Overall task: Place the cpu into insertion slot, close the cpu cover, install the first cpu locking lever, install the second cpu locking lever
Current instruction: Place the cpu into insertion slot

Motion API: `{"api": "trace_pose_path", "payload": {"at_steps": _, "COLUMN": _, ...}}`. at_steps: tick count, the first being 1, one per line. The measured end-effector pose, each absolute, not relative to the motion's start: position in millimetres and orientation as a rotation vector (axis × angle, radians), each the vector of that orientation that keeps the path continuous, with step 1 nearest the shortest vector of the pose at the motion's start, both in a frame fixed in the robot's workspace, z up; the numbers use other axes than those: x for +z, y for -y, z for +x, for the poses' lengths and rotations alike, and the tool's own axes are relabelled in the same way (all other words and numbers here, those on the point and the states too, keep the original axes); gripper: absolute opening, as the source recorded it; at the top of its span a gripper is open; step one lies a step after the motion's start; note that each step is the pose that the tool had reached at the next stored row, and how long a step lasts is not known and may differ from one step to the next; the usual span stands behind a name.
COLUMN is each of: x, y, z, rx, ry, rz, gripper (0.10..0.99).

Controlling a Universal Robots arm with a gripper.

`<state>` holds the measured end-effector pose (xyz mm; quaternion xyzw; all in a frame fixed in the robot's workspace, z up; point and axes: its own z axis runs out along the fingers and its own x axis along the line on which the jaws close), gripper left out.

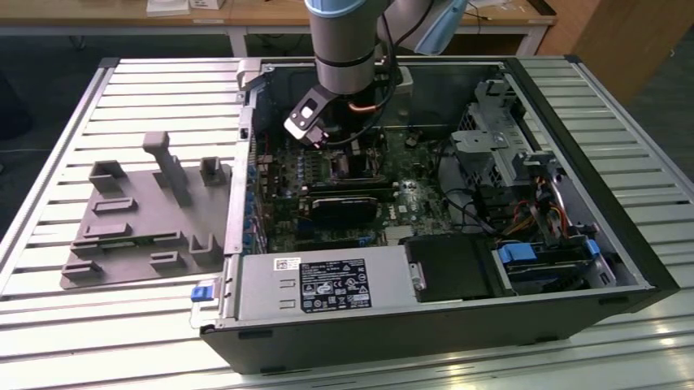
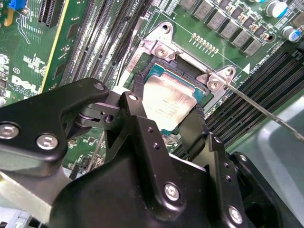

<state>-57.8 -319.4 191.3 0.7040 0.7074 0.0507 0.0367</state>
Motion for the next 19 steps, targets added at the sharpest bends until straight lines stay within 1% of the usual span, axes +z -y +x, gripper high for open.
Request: {"api": "trace_pose_path", "payload": {"at_steps": 19, "x": 189.8, "y": 319.6, "z": -58.2, "rx": 0.155, "ry": -2.169, "rz": 2.164, "gripper": 0.541}}
